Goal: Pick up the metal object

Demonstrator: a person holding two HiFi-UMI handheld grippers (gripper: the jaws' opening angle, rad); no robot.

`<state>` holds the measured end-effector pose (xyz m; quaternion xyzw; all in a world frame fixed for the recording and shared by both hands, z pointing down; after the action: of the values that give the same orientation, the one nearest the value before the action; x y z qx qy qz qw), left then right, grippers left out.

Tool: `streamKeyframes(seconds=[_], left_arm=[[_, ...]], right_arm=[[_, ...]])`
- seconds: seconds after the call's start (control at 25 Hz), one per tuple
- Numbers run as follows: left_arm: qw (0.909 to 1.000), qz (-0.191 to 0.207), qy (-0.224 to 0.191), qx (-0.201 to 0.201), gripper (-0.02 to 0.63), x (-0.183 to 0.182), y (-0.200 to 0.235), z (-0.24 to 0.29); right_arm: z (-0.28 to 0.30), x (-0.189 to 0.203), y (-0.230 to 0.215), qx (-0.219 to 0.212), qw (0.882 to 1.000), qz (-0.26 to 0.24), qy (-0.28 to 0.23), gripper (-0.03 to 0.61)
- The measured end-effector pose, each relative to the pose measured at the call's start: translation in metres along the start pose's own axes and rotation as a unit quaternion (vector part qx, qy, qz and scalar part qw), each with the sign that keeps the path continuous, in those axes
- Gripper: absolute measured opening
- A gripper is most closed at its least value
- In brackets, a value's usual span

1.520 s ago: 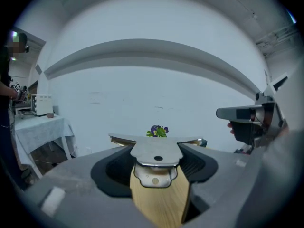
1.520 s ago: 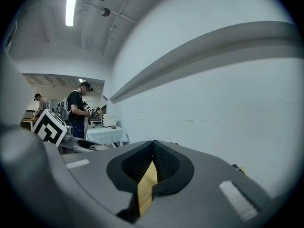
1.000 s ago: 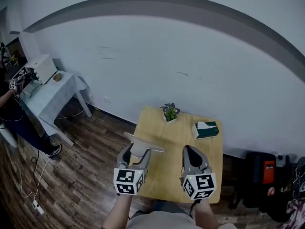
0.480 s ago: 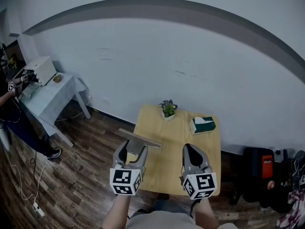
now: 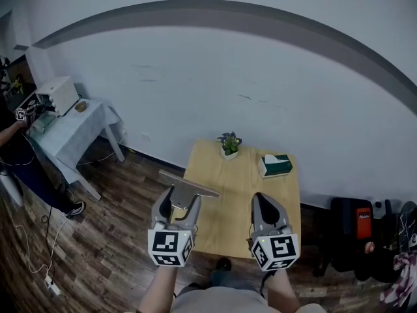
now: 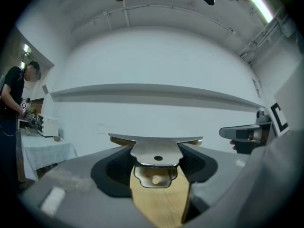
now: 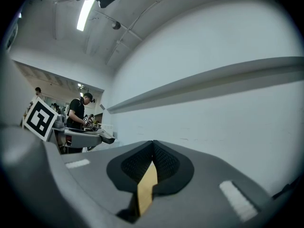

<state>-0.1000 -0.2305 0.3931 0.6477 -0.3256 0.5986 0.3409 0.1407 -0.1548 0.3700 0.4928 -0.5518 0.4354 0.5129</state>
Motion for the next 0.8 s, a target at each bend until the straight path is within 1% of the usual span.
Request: streamKeyframes(seconds=[0.24, 0.36, 0.8], left_arm=[[0.9997, 0.018, -0.016, 0.005, 0.302, -0.009, -0.008, -0.020], [0.9994, 0.025, -0.023, 0.005, 0.302, -0.013, -0.011, -0.030], [0.9987, 0.028, -0.043, 0.004, 0.302, -0.025, -0.010, -0.061]], right_arm=[[-0.022, -0.009, 0.006, 0.014, 1.000, -0.014, -0.011, 0.002], [-0.031, -0.012, 0.010, 0.015, 1.000, -0.021, -0.013, 0.002], [-0.064, -0.016, 0.024, 0.022, 0.999, -0.035, -0.024, 0.002]])
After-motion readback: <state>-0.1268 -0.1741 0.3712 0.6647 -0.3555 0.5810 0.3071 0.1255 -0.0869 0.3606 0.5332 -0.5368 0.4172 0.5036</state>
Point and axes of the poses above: the fingertips, and each gripper's own axes: z forward along the fingers, y to its left, x out of its underside, the point moved 9 cm from there along -z, backward along the fingers, and after that the axes turned 5 degrees about -y, right-handed, at the moved point
